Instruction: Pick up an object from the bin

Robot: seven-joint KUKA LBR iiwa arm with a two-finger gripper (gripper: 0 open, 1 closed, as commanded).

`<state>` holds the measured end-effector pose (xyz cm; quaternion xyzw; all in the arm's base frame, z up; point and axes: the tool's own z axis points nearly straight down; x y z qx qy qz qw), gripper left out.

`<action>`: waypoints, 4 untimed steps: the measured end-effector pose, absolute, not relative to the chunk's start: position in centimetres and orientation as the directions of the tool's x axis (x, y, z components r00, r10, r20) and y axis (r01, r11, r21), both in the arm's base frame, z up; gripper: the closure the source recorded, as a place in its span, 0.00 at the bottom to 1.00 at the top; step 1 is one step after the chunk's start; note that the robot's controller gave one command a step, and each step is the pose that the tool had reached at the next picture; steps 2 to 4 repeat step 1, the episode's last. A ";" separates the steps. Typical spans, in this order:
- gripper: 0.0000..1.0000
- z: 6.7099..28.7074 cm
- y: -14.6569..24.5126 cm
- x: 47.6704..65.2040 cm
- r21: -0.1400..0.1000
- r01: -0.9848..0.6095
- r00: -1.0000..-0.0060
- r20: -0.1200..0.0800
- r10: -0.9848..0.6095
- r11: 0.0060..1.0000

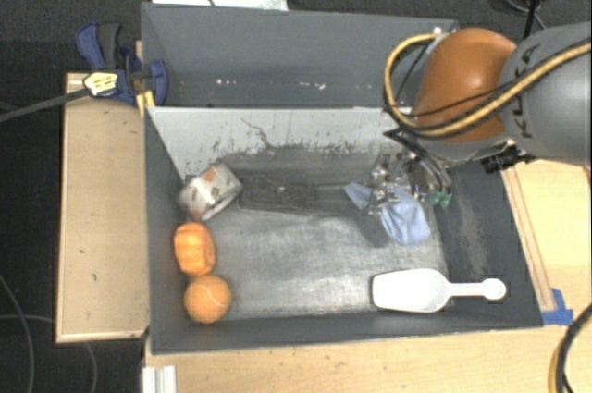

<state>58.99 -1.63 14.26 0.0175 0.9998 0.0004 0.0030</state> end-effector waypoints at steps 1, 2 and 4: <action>1.00 14.7 -1.6 59.0 0.001 0.036 -0.999 -0.006 0.036 0.999; 1.00 14.7 -1.6 59.0 0.001 0.036 -0.999 -0.006 0.036 0.999; 1.00 14.7 -1.6 59.0 0.001 0.036 -0.999 -0.006 0.036 0.999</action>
Offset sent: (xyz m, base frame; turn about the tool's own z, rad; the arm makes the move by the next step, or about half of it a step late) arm 0.0000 -0.0001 0.0311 0.0000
